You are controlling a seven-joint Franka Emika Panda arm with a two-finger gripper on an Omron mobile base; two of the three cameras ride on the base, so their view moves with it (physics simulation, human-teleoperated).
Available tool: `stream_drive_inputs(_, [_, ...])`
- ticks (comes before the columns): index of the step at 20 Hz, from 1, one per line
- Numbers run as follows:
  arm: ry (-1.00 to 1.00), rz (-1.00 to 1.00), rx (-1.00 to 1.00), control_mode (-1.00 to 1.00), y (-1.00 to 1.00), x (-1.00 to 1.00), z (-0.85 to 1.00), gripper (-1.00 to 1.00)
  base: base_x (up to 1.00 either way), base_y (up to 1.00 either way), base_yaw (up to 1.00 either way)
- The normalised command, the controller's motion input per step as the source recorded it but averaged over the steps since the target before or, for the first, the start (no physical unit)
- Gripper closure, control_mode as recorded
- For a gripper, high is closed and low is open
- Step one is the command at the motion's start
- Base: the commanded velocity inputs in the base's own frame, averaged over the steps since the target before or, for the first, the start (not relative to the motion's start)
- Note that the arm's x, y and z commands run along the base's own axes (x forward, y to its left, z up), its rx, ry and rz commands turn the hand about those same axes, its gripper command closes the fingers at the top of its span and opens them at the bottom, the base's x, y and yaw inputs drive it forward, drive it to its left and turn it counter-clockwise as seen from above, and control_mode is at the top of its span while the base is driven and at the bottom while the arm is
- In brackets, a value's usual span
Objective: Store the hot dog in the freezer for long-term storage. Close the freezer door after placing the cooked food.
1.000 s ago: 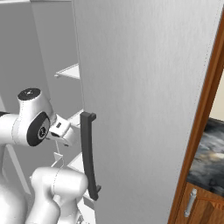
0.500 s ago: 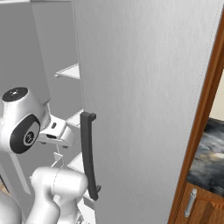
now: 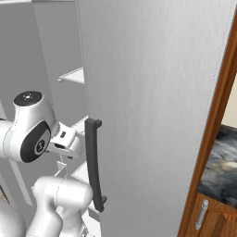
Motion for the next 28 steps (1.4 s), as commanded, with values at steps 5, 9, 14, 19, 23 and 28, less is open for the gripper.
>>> stream_drive_inputs(5, [0.0,0.0,0.0,-1.0,0.0,0.0,0.0,-1.0,0.0,0.0,0.0])
stream_drive_inputs(9, [0.0,-0.01,0.0,-1.0,-0.02,-0.14,0.0,-1.0,0.0,0.0,0.0])
stream_drive_inputs(14, [0.0,-0.02,0.0,1.0,-0.03,-0.13,0.0,-1.0,-0.69,-0.19,-0.11])
stream_drive_inputs(19, [0.0,0.0,0.0,1.0,0.0,0.0,0.0,-1.0,-0.73,-0.02,-0.23])
stream_drive_inputs(23, [0.0,0.0,0.0,1.0,0.0,0.0,0.0,-1.0,-0.37,0.31,-0.3])
stream_drive_inputs(28, [0.0,0.0,0.0,1.0,0.0,0.0,0.0,-1.0,-0.17,0.22,-0.34])
